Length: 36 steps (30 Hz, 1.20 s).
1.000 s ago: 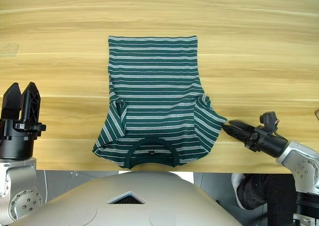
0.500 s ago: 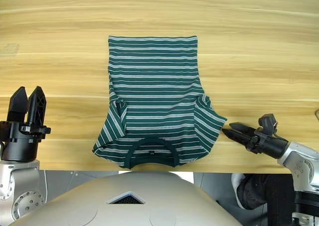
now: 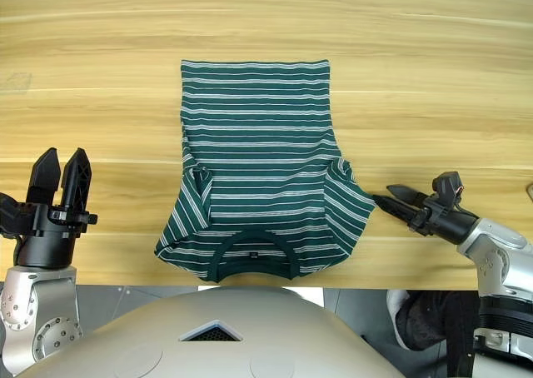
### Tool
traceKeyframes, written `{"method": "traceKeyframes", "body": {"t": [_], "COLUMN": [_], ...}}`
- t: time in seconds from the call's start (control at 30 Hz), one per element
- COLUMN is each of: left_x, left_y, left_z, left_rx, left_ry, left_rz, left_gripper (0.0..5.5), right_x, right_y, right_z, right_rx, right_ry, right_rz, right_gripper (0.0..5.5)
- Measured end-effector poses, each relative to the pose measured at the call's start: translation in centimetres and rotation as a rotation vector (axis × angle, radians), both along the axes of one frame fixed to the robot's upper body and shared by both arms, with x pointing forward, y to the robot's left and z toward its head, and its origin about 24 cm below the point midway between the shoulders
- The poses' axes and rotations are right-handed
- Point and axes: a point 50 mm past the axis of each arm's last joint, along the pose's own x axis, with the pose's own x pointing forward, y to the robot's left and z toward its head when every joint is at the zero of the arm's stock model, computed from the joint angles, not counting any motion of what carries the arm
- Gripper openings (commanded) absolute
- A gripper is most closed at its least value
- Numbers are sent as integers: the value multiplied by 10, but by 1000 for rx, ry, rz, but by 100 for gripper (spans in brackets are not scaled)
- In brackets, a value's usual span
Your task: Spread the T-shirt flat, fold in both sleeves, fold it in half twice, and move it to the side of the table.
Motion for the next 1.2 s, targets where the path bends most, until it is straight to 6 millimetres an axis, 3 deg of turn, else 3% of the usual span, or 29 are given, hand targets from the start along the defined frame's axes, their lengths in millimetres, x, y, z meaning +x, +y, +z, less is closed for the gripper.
{"method": "traceKeyframes", "body": {"t": [0.57,1.0,1.2], "left_x": [3,4,6], "left_y": [-5,-5,-5], "left_z": [-7,-13,-16], "left_rx": [24,23,29], "left_ry": [19,33,34], "left_rz": [-20,-14,-18], "left_gripper": [253,253,253], "right_x": [-10,-9,7], "right_y": [6,7,17], "right_z": [-6,-4,28], "right_rx": [27,22,238], "right_ry": [44,36,-75], "right_rz": [85,91,90], "right_gripper": [1,1,1]}}
